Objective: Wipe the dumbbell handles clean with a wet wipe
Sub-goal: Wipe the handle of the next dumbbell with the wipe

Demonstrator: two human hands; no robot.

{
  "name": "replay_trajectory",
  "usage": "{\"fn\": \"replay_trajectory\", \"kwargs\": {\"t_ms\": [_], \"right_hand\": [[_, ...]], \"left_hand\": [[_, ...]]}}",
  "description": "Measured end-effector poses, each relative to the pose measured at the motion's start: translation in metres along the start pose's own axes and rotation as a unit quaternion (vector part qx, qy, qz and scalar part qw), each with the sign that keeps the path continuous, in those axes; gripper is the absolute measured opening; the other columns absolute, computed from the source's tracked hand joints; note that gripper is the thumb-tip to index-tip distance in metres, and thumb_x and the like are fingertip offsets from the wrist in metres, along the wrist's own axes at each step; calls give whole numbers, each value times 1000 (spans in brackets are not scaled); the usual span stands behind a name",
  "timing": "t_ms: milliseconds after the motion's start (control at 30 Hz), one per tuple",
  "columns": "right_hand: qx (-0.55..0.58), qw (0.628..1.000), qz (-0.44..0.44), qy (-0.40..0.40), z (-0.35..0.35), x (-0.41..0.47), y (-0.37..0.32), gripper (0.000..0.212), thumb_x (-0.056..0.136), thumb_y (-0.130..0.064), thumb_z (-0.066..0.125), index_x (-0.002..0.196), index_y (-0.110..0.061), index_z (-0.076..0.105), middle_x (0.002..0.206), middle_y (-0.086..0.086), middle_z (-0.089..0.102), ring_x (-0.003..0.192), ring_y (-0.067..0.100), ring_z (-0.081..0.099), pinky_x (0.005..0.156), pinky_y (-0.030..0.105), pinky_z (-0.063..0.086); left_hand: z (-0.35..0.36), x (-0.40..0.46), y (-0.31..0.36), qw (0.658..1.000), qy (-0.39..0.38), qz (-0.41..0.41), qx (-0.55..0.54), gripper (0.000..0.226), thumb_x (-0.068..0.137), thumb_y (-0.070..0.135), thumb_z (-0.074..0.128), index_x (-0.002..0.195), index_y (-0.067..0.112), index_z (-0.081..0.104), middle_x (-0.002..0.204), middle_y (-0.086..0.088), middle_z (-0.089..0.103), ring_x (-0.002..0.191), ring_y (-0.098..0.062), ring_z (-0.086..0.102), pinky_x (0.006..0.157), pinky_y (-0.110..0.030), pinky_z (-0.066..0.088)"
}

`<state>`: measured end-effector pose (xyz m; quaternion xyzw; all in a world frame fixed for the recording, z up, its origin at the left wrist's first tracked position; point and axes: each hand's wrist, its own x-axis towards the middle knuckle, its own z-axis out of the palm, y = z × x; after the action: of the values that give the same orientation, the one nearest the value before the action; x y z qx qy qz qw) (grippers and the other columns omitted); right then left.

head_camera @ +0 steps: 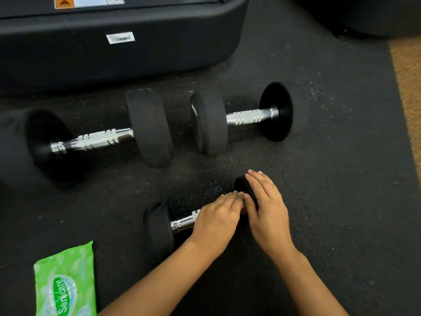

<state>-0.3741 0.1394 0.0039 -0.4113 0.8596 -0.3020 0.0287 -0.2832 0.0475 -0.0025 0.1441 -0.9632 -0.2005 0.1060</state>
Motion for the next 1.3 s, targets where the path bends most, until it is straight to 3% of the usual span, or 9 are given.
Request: {"fn": "replay_trajectory", "kwargs": {"t_ms": [100,267,400,600,700,800,1067,1167,1300], "right_hand": [[-2,1000,1,-2,-1,1,0,43,88,-8,60,130,-10,51,137,1,49,132,4,27,108,27,24],[2,1000,2,9,0,-1,0,42,88,-9,61,129,-8,53,135,3,51,131,5,29,106,31,28],[-4,1000,5,-1,0,1,0,43,88,-8,61,130,-9,52,137,1,49,132,8,30,108,30,27],[-2,1000,-1,-2,-1,-1,1,42,90,-12,58,131,-10,50,137,0,48,132,4,27,107,29,26],[-5,1000,0,-7,-1,1,1,43,89,-10,59,131,-11,50,137,-1,48,132,1,25,108,27,25],[-3,1000,1,-4,-1,0,0,43,89,-10,59,131,-11,51,136,-1,49,131,3,27,108,28,26],[-3,1000,-4,-6,-1,0,1,42,90,-11,58,131,-10,51,137,0,49,132,5,28,108,28,25],[-2,1000,-2,2,1,-1,2,42,90,-19,51,131,-12,50,137,-2,48,132,3,27,108,26,25],[-1,1000,4,2,2,0,2,43,89,-20,48,131,-12,51,136,-2,49,132,1,26,108,25,24]], "left_hand": [[-9,12,-1,994,-54,-95,-2,18,92,22,53,107,18,63,97,-1,68,84,-23,67,67,-35,51],[-3,-2,8,998,-5,7,60,33,61,4,77,93,6,72,87,-8,73,76,-19,70,64,-27,55],[-9,9,-1,995,-29,-88,34,10,75,19,74,84,15,69,70,-2,68,56,-21,66,44,-27,47],[7,-11,-3,999,26,12,27,42,78,13,39,108,5,68,104,-9,70,94,-17,68,80,-30,55],[0,-21,-11,999,41,-11,3,32,74,11,62,105,6,70,104,-9,70,91,-17,69,79,-28,54],[-1,-27,-8,999,31,-40,-1,48,57,4,85,103,5,71,103,-10,71,91,-19,69,78,-30,54],[0,-35,-16,997,77,1,7,35,77,8,50,107,3,69,107,-12,69,97,-20,67,84,-33,54],[3,-36,-13,995,87,23,41,36,71,4,57,105,1,69,106,-15,68,95,-23,67,84,-34,53],[9,-22,-8,992,103,61,46,34,79,6,45,101,0,70,104,-15,69,96,-23,67,87,-31,51]]}}
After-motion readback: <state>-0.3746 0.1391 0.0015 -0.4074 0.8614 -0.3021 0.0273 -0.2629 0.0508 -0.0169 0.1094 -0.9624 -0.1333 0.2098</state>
